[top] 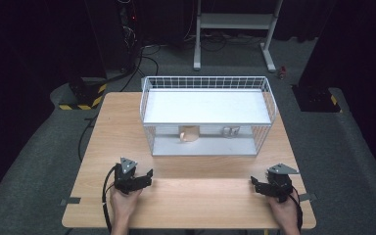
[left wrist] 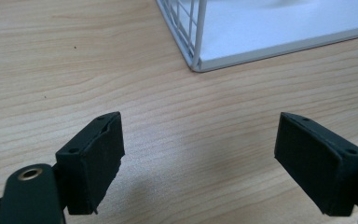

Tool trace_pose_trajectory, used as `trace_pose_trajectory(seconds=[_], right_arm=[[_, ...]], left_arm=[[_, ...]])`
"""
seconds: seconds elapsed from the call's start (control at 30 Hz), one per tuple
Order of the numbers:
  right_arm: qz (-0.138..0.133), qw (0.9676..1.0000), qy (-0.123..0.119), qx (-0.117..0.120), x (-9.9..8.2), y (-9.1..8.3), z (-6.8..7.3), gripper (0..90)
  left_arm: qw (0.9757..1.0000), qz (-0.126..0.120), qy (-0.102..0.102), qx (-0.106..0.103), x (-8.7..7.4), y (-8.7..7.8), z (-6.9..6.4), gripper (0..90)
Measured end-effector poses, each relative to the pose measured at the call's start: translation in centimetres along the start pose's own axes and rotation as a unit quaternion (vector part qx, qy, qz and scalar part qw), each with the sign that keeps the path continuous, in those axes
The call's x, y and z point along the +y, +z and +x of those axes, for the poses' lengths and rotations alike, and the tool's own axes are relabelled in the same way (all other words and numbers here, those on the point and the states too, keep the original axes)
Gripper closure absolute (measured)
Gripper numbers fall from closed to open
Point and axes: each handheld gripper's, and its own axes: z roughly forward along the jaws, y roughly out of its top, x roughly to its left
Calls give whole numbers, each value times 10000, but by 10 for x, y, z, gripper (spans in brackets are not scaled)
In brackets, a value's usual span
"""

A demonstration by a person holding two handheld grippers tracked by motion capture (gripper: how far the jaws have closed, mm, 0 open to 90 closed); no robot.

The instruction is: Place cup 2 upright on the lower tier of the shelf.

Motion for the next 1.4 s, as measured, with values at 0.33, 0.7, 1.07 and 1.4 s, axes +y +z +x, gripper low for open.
trace_pose_trajectory(seconds=[0.33, 0.7, 1.07, 1.4], right_arm=[[-2, 10000, -5, -2, 0, 0, 0, 228], [-2, 10000, -5, -3, 0, 0, 0, 228], [-2, 10000, -2, -3, 0, 0, 0, 228], [7, 10000, 9, -8, 0, 0, 0, 228]], left_arm=[[9997, 195, 49, 135, -3, 11, 0, 160], [9992, 320, 60, 238, -6, 18, -1, 159], [9990, 384, 51, 201, -6, 19, 1, 157], [9991, 381, 49, 200, -6, 19, 1, 157]])
